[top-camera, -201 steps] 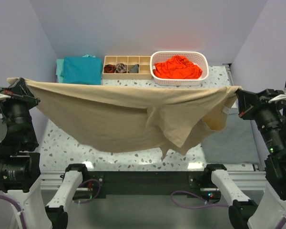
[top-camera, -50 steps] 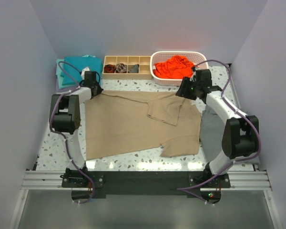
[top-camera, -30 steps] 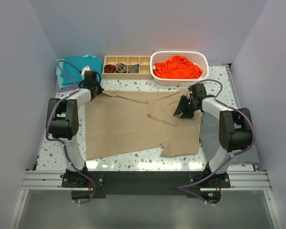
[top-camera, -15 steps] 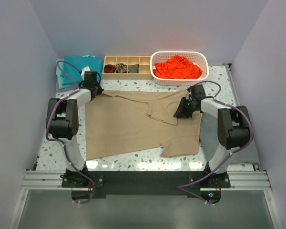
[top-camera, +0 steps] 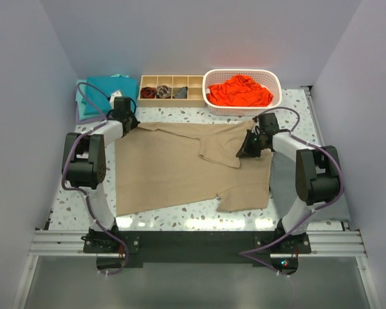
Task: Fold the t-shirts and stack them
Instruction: Fold the tshirt
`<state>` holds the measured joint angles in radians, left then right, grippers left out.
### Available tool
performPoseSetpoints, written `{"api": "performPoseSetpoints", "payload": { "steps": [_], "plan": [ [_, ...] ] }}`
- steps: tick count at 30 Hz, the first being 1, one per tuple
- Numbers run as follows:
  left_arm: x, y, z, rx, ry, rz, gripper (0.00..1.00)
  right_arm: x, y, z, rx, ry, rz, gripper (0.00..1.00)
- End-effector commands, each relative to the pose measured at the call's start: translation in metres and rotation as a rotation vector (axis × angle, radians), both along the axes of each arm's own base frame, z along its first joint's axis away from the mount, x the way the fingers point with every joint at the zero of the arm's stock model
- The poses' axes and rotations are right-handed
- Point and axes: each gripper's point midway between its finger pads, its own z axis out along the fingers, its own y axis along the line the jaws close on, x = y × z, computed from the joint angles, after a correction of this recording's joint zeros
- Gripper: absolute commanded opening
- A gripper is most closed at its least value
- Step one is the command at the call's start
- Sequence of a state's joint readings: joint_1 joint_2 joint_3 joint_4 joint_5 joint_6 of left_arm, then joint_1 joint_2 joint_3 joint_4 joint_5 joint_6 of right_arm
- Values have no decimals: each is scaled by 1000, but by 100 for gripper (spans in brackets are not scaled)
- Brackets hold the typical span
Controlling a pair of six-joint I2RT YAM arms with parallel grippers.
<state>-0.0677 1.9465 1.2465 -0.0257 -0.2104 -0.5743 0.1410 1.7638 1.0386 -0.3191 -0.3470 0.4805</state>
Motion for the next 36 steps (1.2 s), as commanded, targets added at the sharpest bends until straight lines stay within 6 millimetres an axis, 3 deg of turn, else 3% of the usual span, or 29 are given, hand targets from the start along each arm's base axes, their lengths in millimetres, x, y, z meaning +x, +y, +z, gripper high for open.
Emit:
{"api": "performPoseSetpoints", "payload": {
  "steps": [1, 2, 8, 13, 22, 28, 36],
  "plan": [
    [-3, 6, 36, 45, -58, -2, 0, 19, -20, 70, -111, -187, -11, 0],
    [-4, 6, 37, 47, -59, -1, 0, 22, -23, 84, -123, -222, -17, 0],
    [-14, 8, 40, 47, -64, 4, 0, 27, -46, 107, -238, -265, -85, 0],
    [-24, 8, 33, 48, -45, 4, 0, 24, -58, 103, -290, -233, -105, 0],
    [-41, -3, 14, 36, -4, -19, 0, 13, -59, 107, -291, -205, -89, 0],
    [-54, -6, 1, 40, 37, -14, 1, 6, -66, 95, -335, -151, -71, 1],
    [-74, 1, 1, 62, 50, 23, 1, -2, -68, 82, -348, -95, -45, 2]
  ]
}}
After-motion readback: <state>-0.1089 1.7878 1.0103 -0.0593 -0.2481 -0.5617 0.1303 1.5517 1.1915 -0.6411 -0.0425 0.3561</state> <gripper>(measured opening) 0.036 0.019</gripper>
